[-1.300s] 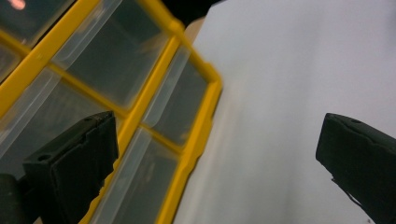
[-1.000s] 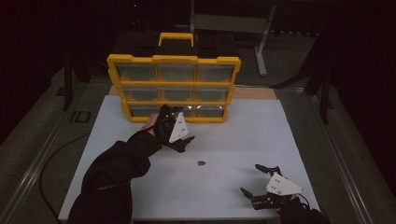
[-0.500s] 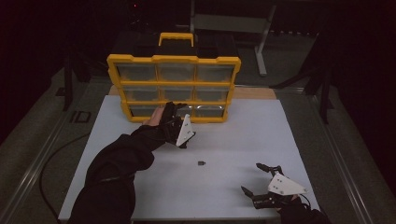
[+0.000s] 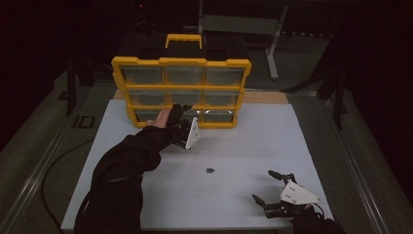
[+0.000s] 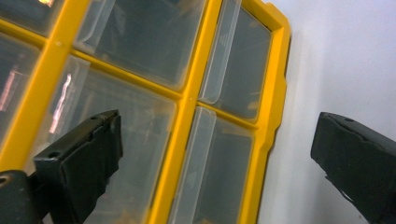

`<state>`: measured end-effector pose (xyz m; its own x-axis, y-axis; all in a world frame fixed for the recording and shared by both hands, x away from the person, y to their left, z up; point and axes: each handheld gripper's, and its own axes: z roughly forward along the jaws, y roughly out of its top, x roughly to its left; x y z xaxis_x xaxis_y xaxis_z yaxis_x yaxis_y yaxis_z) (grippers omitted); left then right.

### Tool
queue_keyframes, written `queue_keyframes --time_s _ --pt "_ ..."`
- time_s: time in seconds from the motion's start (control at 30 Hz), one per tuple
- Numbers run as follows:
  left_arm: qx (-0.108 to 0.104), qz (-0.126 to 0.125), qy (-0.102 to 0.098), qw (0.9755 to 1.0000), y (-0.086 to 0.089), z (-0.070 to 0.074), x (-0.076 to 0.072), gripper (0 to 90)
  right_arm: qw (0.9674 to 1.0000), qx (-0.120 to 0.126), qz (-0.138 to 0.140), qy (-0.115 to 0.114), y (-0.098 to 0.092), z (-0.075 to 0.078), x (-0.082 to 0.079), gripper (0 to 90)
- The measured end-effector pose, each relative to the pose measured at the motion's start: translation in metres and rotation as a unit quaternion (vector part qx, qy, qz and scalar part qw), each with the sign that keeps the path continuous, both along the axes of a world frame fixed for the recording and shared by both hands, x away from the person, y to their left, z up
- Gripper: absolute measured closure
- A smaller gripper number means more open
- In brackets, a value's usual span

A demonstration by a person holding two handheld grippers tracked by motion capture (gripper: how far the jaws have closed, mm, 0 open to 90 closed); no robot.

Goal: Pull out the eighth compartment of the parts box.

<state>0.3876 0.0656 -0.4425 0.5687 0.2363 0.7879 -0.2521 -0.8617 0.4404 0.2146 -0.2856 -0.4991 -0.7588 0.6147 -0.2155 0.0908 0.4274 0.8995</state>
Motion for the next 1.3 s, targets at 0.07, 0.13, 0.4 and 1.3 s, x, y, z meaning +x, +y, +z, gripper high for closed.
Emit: queue_keyframes --time_s 0.07,0.13,0.4,1.3 --pt "0.008 -0.008 -0.011 0.9999 -0.001 -0.002 0.001 6.3 1.0000 0.001 0.004 0.003 0.000 0.000 0.000 8.2" --pt "0.013 -0.007 -0.021 0.9997 -0.003 -0.005 0.002 8.3 1.0000 0.000 0.005 0.004 0.001 -0.001 0.000 8.2" --pt "0.037 -0.020 -0.053 0.9977 -0.012 -0.013 0.005 25.0 0.9999 -0.005 0.009 0.002 0.003 -0.001 -0.001 8.2" --pt "0.092 0.036 -0.093 0.9908 -0.022 -0.037 0.024 54.4 0.9999 -0.009 0.012 0.006 0.004 -0.002 -0.001 8.3"
